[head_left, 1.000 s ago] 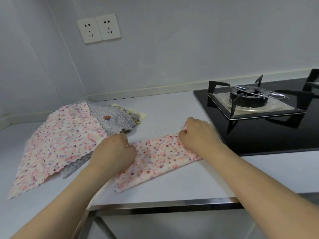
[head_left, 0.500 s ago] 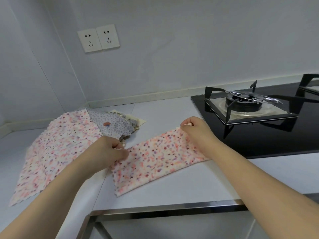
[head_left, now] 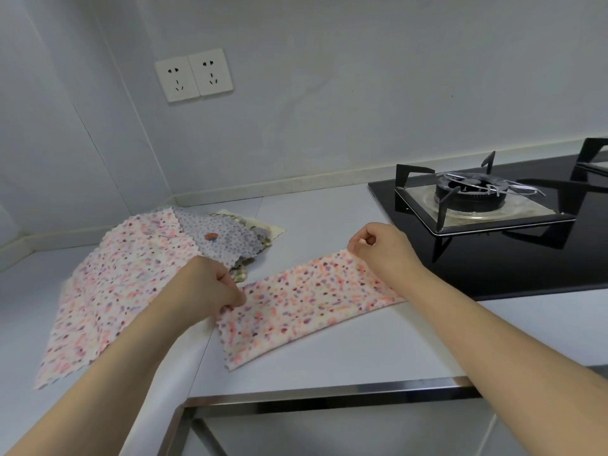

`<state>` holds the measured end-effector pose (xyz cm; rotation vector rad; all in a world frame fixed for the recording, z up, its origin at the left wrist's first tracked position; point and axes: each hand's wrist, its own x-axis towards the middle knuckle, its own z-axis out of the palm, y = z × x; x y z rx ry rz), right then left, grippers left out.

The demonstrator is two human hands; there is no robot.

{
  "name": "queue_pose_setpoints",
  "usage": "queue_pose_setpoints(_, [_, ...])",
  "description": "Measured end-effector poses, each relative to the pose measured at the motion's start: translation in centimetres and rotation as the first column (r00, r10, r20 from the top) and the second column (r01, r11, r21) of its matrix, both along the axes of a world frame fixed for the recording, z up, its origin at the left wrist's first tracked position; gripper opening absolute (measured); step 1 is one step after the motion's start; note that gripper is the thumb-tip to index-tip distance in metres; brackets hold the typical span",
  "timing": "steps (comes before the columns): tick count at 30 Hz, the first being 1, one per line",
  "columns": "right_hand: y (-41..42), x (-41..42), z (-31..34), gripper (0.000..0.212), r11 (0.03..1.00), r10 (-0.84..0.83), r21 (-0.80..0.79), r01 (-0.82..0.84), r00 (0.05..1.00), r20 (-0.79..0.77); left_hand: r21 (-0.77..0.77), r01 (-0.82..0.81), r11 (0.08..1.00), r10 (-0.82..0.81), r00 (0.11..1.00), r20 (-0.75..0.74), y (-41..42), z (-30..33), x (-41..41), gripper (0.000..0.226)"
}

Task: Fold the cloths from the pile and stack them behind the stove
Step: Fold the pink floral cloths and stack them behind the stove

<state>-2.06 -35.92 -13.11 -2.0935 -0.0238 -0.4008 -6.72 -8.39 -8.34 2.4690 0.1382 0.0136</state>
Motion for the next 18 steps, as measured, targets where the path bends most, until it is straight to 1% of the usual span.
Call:
queue_pose_setpoints(2, [0.2, 0.0, 0.4, 0.009, 0.997, 0.000, -0.073, -0.001, 1.000, -0.008, -0.013, -0.001, 1.000, 0.001, 1.000, -0.002, -0.1, 0.0, -0.1, 0.020])
queue_pose_setpoints(3, [0.4, -0.1, 0.8, 0.008, 0.980, -0.006, -0.201, 0.005, 1.000, -0.004, -0.024, 0.000, 1.000, 0.000, 1.000, -0.001, -0.2, 0.0, -0.1, 0.022])
queue_pose_setpoints(4, [0.5, -0.3, 1.3, 0.012, 0.916, -0.030, -0.400, 0.038, 0.999, 0.027, -0.036, 0.005, 0.999, -0.005, 1.000, -0.005, -0.2, -0.1, -0.1, 0.024])
queue_pose_setpoints(5, [0.9, -0.7, 1.9, 0.021, 0.809, -0.063, -0.581, 0.095, 0.995, 0.075, -0.047, 0.008, 0.999, -0.008, 1.000, -0.014, -0.3, -0.1, -0.1, 0.023])
queue_pose_setpoints(6, [1.5, -1.4, 2.4, 0.029, 0.714, -0.085, -0.682, 0.158, 0.987, 0.139, -0.052, 0.007, 0.999, -0.008, 1.000, -0.023, -0.4, 0.0, 0.0, 0.023])
queue_pose_setpoints(7, [2.5, -2.3, 3.1, 0.036, 0.664, -0.093, -0.721, 0.200, 0.978, 0.186, -0.062, 0.007, 0.998, -0.009, 0.999, -0.033, -0.4, 0.1, 0.0, 0.024])
queue_pose_setpoints(8, [3.7, -3.5, 3.6, 0.040, 0.653, -0.085, -0.732, 0.193, 0.980, 0.183, -0.082, 0.004, 0.997, -0.008, 0.999, -0.044, -0.5, 0.2, 0.0, 0.026])
queue_pose_setpoints(9, [5.1, -4.5, 3.8, 0.045, 0.668, -0.066, -0.732, 0.133, 0.991, 0.120, -0.111, 0.003, 0.994, -0.010, 0.998, -0.057, -0.5, 0.3, 0.0, 0.025])
queue_pose_setpoints(10, [6.3, -5.4, 3.4, 0.052, 0.684, -0.047, -0.728, 0.040, 0.999, 0.011, -0.140, 0.006, 0.990, -0.015, 0.998, -0.066, -0.6, 0.4, 0.0, 0.021])
queue_pose_setpoints(12, [8.1, -6.8, 2.0, 0.069, 0.644, -0.062, -0.754, -0.132, 0.973, -0.224, -0.159, 0.027, 0.987, -0.041, 0.995, -0.087, -0.5, 0.5, -0.1, 0.018])
queue_pose_setpoints(13, [8.3, -7.1, 1.2, 0.076, 0.620, -0.077, -0.763, -0.183, 0.954, -0.291, -0.155, 0.044, 0.987, -0.058, 0.994, -0.091, -0.3, 0.5, -0.2, 0.020])
queue_pose_setpoints(15, [7.7, -7.2, 0.3, 0.084, 0.630, -0.065, -0.738, -0.243, 0.930, -0.361, -0.150, 0.056, 0.987, -0.069, 0.994, -0.081, 0.0, 0.3, -0.3, 0.025])
queue_pose_setpoints(18, [6.7, -6.7, 0.2, 0.087, 0.631, -0.011, -0.710, -0.313, 0.911, -0.411, -0.192, 0.033, 0.981, -0.043, 0.998, -0.046, 0.4, 0.2, -0.4, 0.014])
